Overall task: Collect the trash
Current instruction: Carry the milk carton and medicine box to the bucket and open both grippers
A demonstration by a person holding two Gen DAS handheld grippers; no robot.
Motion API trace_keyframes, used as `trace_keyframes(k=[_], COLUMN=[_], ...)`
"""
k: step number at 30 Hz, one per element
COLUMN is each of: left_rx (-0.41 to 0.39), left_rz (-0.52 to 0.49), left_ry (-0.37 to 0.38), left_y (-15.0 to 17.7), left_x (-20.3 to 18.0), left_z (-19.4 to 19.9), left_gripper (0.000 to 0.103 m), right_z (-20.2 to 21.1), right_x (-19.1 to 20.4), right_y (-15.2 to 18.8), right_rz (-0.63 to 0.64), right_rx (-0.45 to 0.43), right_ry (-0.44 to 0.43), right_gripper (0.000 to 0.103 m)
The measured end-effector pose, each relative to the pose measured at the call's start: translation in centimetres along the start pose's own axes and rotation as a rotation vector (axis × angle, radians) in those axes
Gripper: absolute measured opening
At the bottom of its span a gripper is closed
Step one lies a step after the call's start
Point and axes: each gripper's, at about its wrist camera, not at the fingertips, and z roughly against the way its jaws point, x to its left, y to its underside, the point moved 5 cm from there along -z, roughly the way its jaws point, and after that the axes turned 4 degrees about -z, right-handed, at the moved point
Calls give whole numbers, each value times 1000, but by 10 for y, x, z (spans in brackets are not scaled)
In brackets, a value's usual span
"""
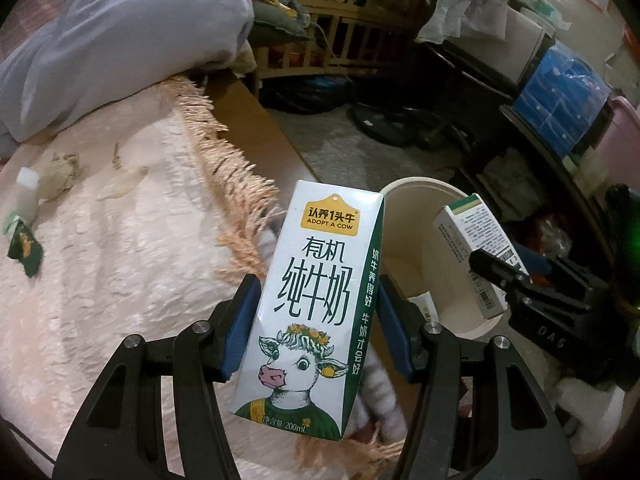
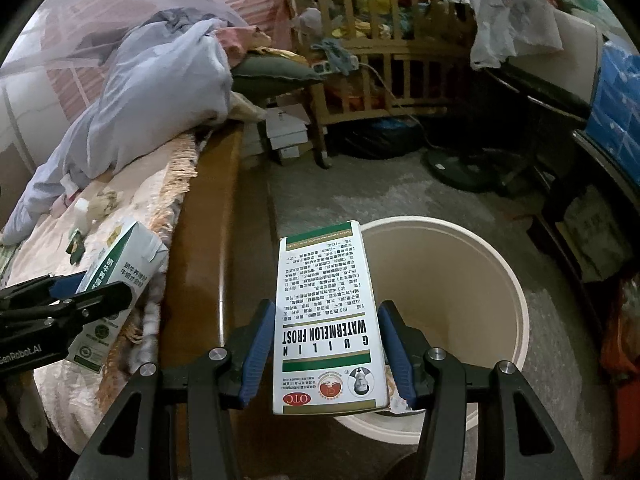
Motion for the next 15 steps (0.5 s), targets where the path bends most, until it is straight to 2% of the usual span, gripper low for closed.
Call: trace_keyframes(k=[15], left_rx=[31], left_rz=[-17], left_ry=[91], left_y=[-18], left_x=[-29], left_z=[-31], left_gripper=[55], right_z=[-8], right_x=[-29], right_y=[3], right_rz=[-65], right_rx=[19], right_ry=[40], right_gripper=[51])
